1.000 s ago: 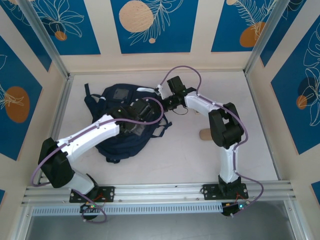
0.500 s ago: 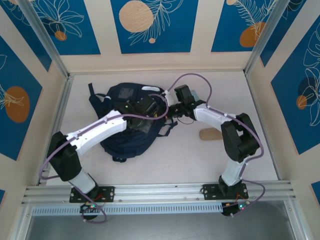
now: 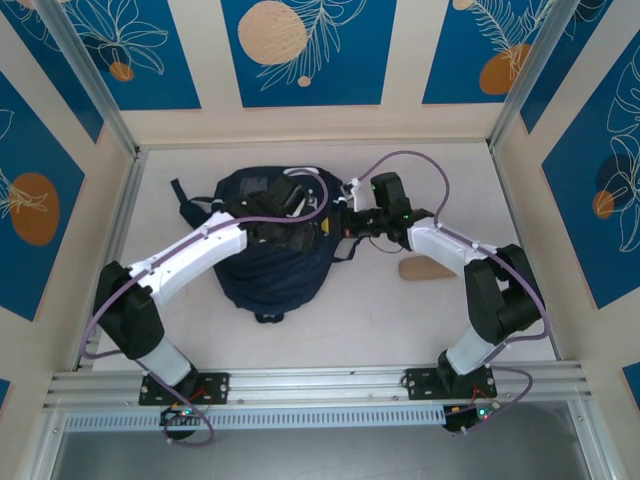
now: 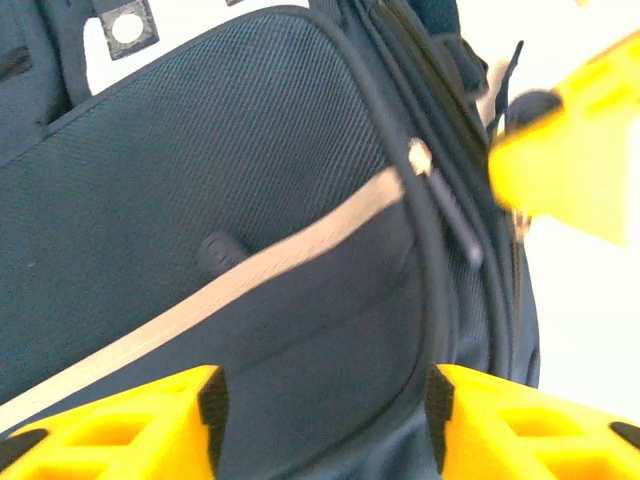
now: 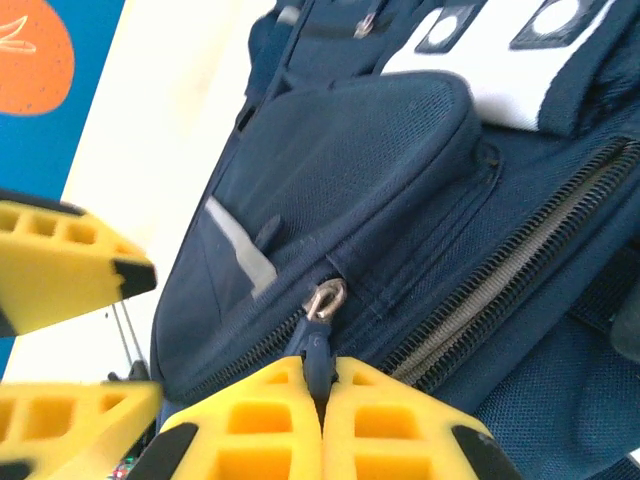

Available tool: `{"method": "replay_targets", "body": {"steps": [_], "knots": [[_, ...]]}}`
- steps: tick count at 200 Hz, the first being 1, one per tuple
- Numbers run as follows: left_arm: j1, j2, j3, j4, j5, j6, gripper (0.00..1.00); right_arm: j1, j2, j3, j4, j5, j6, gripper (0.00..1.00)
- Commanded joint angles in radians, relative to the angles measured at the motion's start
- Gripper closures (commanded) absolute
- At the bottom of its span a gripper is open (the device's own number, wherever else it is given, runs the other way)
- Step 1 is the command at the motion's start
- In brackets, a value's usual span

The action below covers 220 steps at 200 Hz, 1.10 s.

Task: Pack the student bag
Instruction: Unzip the student bag at the center of the table.

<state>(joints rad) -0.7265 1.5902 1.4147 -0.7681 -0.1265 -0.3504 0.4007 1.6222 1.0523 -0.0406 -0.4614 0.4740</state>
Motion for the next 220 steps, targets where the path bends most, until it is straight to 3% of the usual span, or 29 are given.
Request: {"method": "replay_targets", "body": {"steps": [1,36,49,117,164,197,220], "knots": [[0.011,-0.05,-0.013,-0.016,0.014,0.143,0.42,-0.051,0.023,0.094,-0.015,-0.06,-0.042,1.0],[0.01,-0.032,-0.048,0.023,0.111,0.278,0.41,-0.071,0.048,0.129,-0.013,-0.084,-0.041,1.0],[0.01,-0.011,-0.047,0.038,0.088,0.291,0.42,-0.071,0.05,0.137,-0.019,-0.085,-0.042,1.0],[0.011,0.095,-0.017,0.081,-0.013,0.291,0.67,-0.067,0.036,0.125,-0.031,-0.081,-0.055,1.0],[0.017,0.082,-0.007,0.125,-0.088,0.187,1.0,-0.05,-0.071,-0.005,0.037,-0.071,-0.096,1.0],[0.017,0.075,0.008,0.137,-0.102,0.089,1.0,-0.012,-0.149,-0.064,0.023,-0.136,-0.104,1.0],[0.016,0.08,0.021,0.136,-0.115,0.033,1.0,0.068,-0.202,-0.116,0.029,-0.077,-0.122,1.0]]}}
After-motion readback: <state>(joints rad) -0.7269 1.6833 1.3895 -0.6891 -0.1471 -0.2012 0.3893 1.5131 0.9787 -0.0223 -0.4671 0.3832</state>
